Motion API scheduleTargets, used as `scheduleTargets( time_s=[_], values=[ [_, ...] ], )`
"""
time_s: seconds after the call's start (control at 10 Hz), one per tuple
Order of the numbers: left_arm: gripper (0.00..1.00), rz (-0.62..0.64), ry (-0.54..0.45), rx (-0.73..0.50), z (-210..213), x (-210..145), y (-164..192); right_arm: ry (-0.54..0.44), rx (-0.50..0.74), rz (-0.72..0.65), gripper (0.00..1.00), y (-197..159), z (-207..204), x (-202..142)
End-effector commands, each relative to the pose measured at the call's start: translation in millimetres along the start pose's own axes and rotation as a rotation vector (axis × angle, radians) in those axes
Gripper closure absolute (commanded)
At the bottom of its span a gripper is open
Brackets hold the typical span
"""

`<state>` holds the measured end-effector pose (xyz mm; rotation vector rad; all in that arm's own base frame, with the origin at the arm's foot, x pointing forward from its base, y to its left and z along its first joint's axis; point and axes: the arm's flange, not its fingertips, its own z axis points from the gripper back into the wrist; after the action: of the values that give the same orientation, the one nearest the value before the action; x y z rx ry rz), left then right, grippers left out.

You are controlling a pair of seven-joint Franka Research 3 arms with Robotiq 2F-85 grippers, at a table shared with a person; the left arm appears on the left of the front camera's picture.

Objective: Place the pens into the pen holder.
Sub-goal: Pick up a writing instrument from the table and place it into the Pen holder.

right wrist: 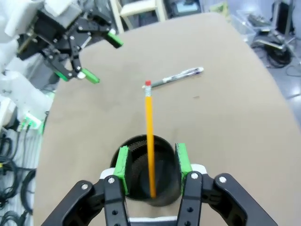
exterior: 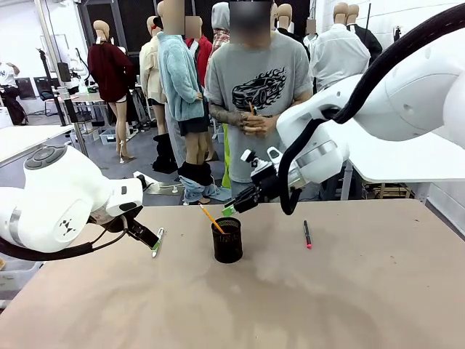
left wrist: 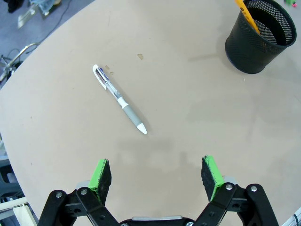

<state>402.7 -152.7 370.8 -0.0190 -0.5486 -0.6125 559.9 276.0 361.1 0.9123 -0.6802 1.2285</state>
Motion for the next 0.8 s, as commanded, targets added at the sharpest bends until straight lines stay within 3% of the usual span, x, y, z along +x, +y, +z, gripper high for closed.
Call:
scheduleTargets(
  time_s=[0.0,0.2,0.4,0.7],
  values=[
    [0.00,0.005,-0.001,0.000,1,-1,2,0.019,-0.143,-0.024,0.52,10,44,8],
    [0.00,0.005,-0.001,0.000,1,-1,2,0.113,-0.349,-0.106,0.52,6,84,24],
    [0.00,0.005,-0.001,0.000,1,-1,2,0.349,-0.552,-0.312,0.52,-2,105,36],
    [0.00,0.005,-0.001,0.000,1,-1,2,0.712,-0.701,-0.537,0.52,-23,100,36]
  ],
)
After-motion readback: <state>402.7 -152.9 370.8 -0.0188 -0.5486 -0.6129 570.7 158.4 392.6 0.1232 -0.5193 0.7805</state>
